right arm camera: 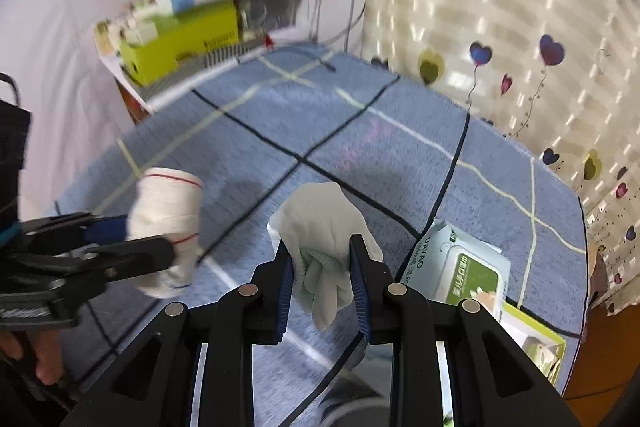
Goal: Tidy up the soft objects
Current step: 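Carry both white socks over the white box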
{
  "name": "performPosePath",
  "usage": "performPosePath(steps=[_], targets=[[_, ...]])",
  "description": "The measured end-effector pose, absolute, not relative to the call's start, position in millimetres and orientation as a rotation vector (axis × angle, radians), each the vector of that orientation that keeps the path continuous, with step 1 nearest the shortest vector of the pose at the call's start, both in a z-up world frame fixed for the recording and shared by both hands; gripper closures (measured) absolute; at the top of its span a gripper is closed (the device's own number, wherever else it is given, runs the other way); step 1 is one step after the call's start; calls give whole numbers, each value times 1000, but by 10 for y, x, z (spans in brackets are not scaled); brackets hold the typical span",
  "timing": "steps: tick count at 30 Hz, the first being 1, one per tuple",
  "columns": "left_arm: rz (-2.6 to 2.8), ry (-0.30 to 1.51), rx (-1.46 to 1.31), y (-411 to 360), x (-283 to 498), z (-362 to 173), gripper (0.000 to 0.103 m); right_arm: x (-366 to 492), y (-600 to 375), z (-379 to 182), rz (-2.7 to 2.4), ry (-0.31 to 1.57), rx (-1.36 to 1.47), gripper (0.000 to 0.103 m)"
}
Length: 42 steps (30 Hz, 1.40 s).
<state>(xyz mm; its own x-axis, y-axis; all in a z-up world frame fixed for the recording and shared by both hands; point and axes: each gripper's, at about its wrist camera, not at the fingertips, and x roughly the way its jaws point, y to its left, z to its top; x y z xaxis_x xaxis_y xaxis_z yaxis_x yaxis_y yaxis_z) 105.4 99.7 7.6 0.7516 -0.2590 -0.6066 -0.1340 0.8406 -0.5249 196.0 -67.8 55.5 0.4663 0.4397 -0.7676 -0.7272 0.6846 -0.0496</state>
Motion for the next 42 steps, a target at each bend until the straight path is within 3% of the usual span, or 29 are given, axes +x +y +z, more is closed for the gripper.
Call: performPosePath(steps=[18,42], targets=[[-165,660,-443,255,882,593,53,1213,-1678,1052,678,635,-203,78],[-298,688,-323,-579,1012,725,53,1057,-2681,1060,547,606,-99,78]])
